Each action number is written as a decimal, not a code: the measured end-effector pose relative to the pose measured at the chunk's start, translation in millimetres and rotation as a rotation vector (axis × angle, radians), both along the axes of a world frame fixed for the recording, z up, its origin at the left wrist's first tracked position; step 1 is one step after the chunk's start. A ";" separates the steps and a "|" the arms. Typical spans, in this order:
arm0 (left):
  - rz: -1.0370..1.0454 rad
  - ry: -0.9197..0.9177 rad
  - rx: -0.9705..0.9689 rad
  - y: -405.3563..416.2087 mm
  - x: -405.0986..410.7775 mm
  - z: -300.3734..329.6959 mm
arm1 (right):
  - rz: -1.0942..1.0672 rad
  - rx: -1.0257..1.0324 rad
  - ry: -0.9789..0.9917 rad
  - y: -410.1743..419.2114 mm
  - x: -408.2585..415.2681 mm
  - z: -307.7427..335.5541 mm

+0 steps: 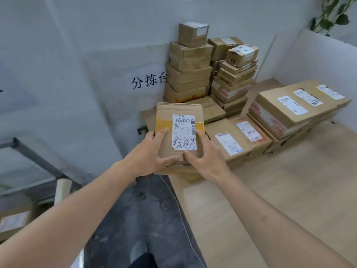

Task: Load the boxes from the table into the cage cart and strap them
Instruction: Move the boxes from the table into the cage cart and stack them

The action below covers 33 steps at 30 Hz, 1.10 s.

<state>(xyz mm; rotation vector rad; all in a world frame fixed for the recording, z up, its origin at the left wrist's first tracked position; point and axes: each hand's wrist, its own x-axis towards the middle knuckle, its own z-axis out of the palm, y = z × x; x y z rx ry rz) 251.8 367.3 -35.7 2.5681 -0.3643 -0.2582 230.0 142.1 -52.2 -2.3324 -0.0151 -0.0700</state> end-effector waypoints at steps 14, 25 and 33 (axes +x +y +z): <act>0.383 0.048 -0.044 176.5 -85.2 -9.5 | 0.373 -0.035 0.104 183.3 -8.8 -5.9; 0.591 0.069 -0.127 318.3 -176.1 -29.4 | 0.604 -0.048 0.150 339.6 -56.5 -15.1; 0.781 0.093 -0.168 381.6 -236.0 -51.0 | 0.797 -0.084 0.206 429.2 -74.0 -36.1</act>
